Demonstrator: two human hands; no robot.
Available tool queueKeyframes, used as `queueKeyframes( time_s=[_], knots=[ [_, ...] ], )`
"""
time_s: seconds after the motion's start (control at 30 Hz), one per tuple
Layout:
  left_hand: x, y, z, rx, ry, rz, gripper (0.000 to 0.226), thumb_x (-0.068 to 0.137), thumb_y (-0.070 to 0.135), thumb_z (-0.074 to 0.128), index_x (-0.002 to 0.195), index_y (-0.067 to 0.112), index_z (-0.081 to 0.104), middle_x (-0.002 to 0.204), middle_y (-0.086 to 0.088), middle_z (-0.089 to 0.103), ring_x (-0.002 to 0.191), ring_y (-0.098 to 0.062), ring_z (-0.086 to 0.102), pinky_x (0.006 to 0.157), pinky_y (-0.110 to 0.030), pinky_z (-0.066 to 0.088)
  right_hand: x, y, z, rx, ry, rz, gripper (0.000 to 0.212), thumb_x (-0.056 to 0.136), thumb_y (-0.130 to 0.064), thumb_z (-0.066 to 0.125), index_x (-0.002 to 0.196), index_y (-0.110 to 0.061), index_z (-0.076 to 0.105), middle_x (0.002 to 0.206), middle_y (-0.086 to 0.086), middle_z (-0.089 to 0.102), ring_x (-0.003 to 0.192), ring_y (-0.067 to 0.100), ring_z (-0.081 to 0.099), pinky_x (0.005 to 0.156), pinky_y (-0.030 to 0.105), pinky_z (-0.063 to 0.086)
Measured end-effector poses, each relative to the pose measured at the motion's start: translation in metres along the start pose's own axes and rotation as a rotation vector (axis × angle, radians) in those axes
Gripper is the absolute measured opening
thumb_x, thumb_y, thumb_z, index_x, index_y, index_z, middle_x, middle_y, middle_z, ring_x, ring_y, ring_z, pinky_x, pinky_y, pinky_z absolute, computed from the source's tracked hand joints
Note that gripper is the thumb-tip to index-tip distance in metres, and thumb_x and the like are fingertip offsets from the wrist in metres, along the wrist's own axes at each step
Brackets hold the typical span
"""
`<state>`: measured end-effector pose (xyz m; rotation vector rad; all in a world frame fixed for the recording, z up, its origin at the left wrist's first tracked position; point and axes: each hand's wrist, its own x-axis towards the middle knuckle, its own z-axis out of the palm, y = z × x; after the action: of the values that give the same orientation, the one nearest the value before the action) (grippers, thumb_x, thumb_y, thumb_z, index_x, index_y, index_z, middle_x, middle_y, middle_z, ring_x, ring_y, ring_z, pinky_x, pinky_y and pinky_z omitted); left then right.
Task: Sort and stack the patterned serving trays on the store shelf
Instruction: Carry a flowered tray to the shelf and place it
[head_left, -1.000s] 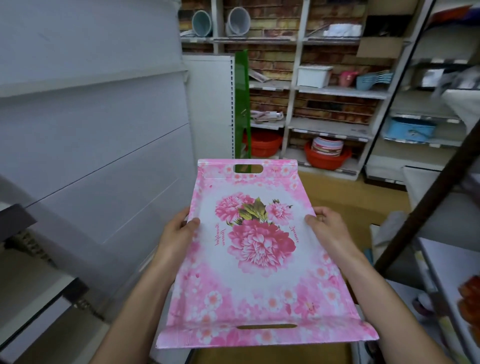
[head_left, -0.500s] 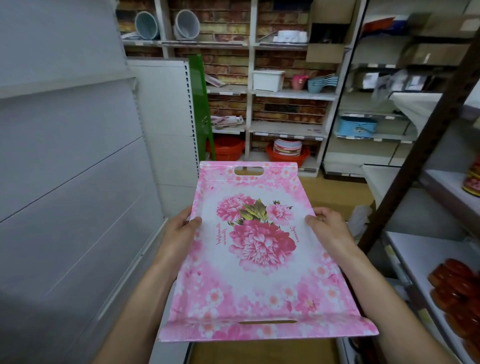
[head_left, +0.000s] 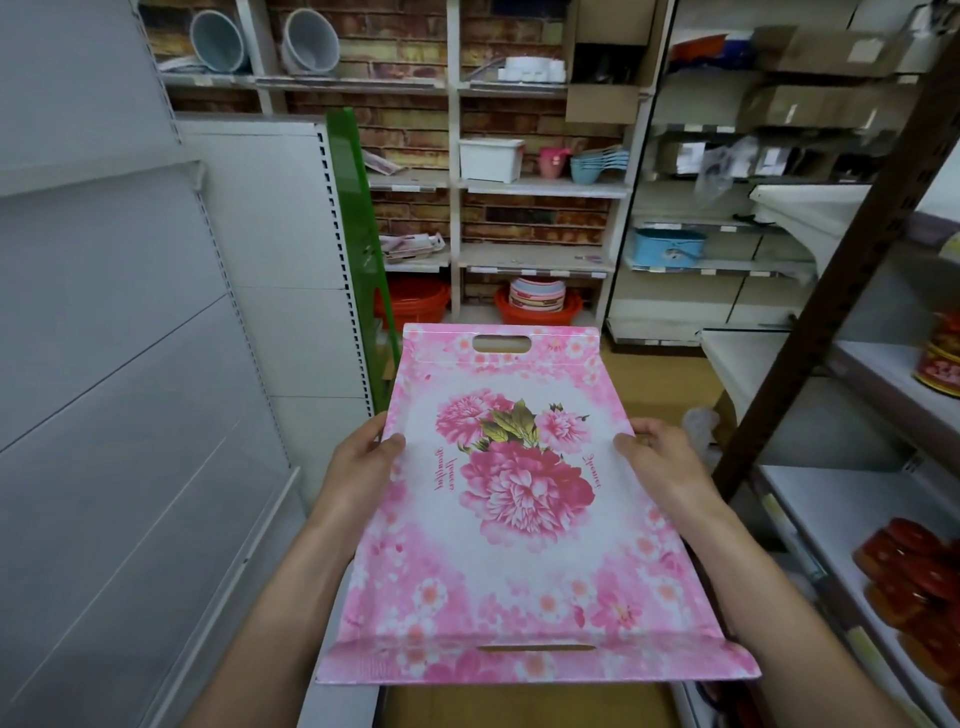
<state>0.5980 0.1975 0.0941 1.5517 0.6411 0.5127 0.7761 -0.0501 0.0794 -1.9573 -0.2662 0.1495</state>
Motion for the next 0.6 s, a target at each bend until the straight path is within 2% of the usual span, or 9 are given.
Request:
queueKeyframes(
  time_s=[0.2, 0.37, 0.5, 0.6],
  knots=[
    [0.030, 0.006, 0.022, 0.017, -0.004, 0.001, 0.032, 0.100, 0.007, 0.044, 0.119, 0.027, 0.060, 0.093, 0.014, 0.067, 0.062, 0.002, 0.065, 0.045, -0.009, 0.044, 0.036, 0.002, 0.001, 0.056, -0.011, 0.021, 0.008, 0.094, -0.015, 0.058, 0.101, -0.014, 0.062, 0.085, 0.001, 0.071, 0.078, 0.023, 0.070, 0.075, 0.040, 0.057],
    [0.064, 0.014, 0.052, 0.022, 0.009, -0.016, 0.035, 0.101, 0.009, 0.044, 0.130, 0.022, 0.058, 0.099, 0.012, 0.068, 0.079, -0.005, 0.066, 0.048, -0.010, 0.046, 0.087, 0.004, -0.005, 0.065, -0.022, 0.026, 0.008, 0.094, -0.014, 0.058, 0.101, -0.013, 0.061, 0.080, -0.002, 0.068, 0.072, 0.017, 0.067, 0.069, 0.034, 0.053],
    [0.092, 0.023, 0.079, 0.012, 0.044, -0.029, 0.030, 0.101, 0.011, 0.044, 0.126, 0.021, 0.057, 0.096, 0.011, 0.067, 0.077, -0.006, 0.066, 0.045, -0.009, 0.047, 0.130, 0.000, -0.014, 0.073, -0.033, 0.004, 0.007, 0.095, -0.013, 0.057, 0.100, -0.014, 0.062, 0.076, -0.005, 0.066, 0.067, 0.013, 0.063, 0.060, 0.028, 0.048],
    [0.111, 0.029, 0.099, -0.006, 0.064, -0.018, 0.026, 0.102, 0.011, 0.044, 0.122, 0.021, 0.056, 0.094, 0.010, 0.065, 0.075, -0.006, 0.064, 0.044, -0.009, 0.047, 0.160, -0.003, -0.021, 0.077, -0.053, -0.010, 0.006, 0.095, -0.013, 0.056, 0.099, -0.015, 0.061, 0.076, -0.004, 0.066, 0.067, 0.013, 0.064, 0.060, 0.028, 0.049]
  ],
)
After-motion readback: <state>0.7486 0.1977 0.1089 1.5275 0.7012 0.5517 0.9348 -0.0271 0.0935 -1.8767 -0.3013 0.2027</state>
